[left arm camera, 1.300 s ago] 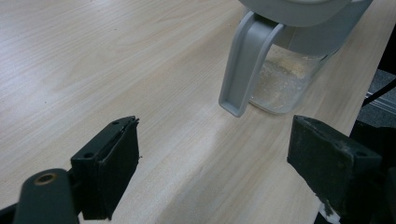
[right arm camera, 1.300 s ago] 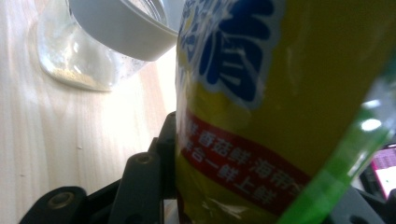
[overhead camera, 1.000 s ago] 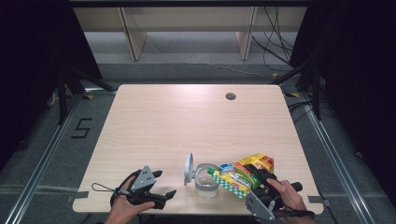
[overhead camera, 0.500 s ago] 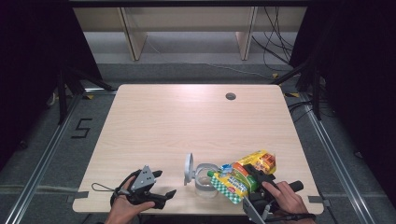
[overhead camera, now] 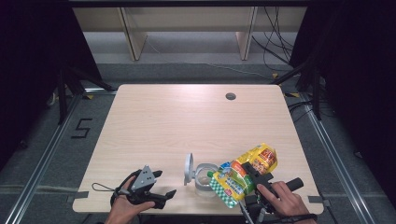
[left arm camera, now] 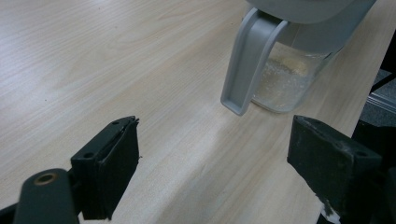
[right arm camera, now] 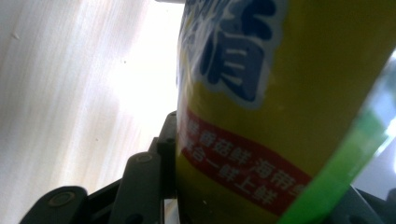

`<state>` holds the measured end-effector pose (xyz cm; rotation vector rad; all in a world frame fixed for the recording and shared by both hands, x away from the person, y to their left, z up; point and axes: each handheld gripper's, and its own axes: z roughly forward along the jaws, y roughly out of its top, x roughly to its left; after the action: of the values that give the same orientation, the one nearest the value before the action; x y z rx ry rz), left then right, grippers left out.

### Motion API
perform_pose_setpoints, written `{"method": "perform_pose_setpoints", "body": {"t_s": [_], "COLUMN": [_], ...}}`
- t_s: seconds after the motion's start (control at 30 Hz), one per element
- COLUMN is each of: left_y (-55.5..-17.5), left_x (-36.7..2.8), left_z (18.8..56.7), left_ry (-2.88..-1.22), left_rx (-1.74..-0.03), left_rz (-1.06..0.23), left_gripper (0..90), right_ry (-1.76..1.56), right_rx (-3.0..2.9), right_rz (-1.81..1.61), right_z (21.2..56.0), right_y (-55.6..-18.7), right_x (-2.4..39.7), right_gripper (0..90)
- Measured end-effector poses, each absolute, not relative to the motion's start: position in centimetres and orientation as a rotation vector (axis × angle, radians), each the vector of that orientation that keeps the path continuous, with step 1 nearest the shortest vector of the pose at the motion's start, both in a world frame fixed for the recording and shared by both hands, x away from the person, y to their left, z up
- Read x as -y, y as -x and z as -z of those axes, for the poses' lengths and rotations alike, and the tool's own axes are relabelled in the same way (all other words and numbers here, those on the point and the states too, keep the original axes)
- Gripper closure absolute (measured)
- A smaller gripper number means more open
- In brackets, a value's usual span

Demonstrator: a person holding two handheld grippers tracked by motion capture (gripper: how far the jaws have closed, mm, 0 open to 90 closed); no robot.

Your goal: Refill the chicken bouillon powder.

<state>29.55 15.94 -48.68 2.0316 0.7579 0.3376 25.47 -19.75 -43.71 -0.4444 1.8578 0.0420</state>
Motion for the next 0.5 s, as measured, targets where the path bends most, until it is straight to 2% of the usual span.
{"method": "perform_pose_setpoints", "body": {"t_s": [0.5], "left_y": [-29.56], "left_x": [-15.92], "left_z": [48.72], "left_ry": [-2.030], "left_rx": [-0.756], "left_rz": [-0.337], "left_gripper": [15.9], "right_ry": [0.557], "right_rx": [-1.779], "right_rz": [0.038], "right_z": [43.32], "right_y": [-25.49], "right_x": [19.42], "right_gripper": [60.8]}}
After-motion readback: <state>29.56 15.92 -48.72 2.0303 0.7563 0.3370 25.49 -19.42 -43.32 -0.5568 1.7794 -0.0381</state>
